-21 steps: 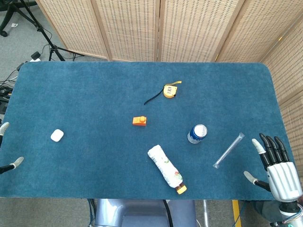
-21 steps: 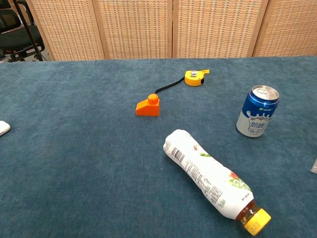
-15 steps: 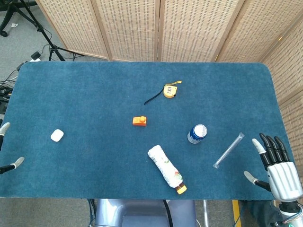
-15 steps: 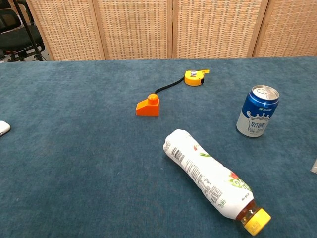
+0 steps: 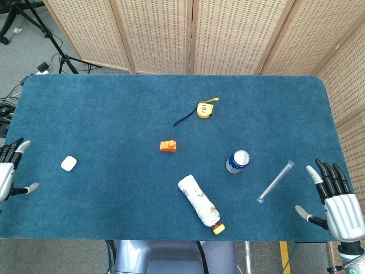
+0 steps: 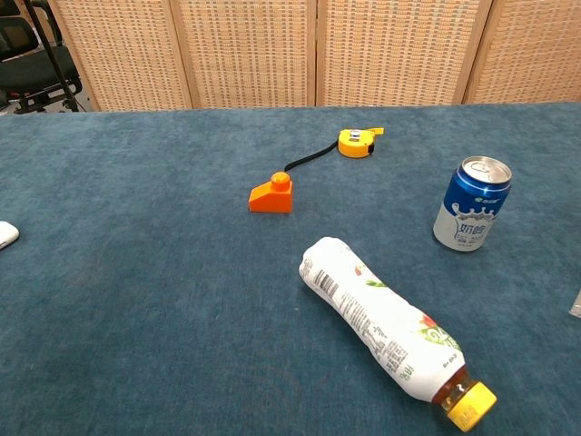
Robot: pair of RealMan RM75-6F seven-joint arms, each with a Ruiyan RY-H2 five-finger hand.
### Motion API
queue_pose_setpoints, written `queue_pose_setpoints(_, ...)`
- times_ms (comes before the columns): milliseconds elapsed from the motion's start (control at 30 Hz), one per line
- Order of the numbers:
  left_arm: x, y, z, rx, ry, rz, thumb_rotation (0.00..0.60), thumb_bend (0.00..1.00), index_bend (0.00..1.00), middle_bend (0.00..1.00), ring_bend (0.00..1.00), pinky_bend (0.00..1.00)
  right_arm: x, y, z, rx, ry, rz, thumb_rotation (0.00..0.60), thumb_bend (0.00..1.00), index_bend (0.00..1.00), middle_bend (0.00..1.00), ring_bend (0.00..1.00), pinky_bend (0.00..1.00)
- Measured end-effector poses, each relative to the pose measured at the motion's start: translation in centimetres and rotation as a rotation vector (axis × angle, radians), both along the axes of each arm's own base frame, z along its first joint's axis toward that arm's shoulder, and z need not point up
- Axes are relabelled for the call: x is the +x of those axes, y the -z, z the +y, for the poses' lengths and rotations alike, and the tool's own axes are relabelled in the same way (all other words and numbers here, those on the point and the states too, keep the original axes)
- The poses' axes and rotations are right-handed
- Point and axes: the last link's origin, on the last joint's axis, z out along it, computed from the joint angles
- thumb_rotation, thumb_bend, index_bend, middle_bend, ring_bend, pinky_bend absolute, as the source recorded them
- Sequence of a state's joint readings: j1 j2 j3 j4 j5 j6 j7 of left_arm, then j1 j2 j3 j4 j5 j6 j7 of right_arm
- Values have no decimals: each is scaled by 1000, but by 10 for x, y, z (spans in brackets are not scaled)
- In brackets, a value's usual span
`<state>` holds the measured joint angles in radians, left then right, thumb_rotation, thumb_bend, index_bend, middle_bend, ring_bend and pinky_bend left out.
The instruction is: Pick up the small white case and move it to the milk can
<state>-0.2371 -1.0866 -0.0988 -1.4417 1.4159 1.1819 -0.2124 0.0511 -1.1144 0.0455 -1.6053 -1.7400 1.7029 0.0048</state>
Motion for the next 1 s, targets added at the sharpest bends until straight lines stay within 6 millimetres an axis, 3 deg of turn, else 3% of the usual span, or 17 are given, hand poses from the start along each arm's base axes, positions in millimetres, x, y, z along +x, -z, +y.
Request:
queue_pose_setpoints(167, -33, 9, 35, -139, -71, 79, 600, 126, 112, 0, 0, 0, -2, 2, -3, 8, 16, -2, 600, 0, 0, 0, 0, 0)
queue_pose_setpoints(333, -50, 21, 63, -170, -71, 154, 600, 159, 157, 0, 0, 0, -2, 4, -4, 13, 18, 0, 600, 0, 0, 0, 0, 0)
queue_pose_setpoints(667, -43, 55, 88, -208, -34, 143, 600, 207, 201, 0, 0, 0, -3, 5, -6, 15, 27, 0, 600, 0, 0, 0, 0, 0)
queue_pose_setpoints(1000, -35, 64, 91, -237, -6, 177, 600, 213, 222, 0, 0, 0, -4, 3, -7, 14, 33, -6, 600, 0, 0, 0, 0, 0)
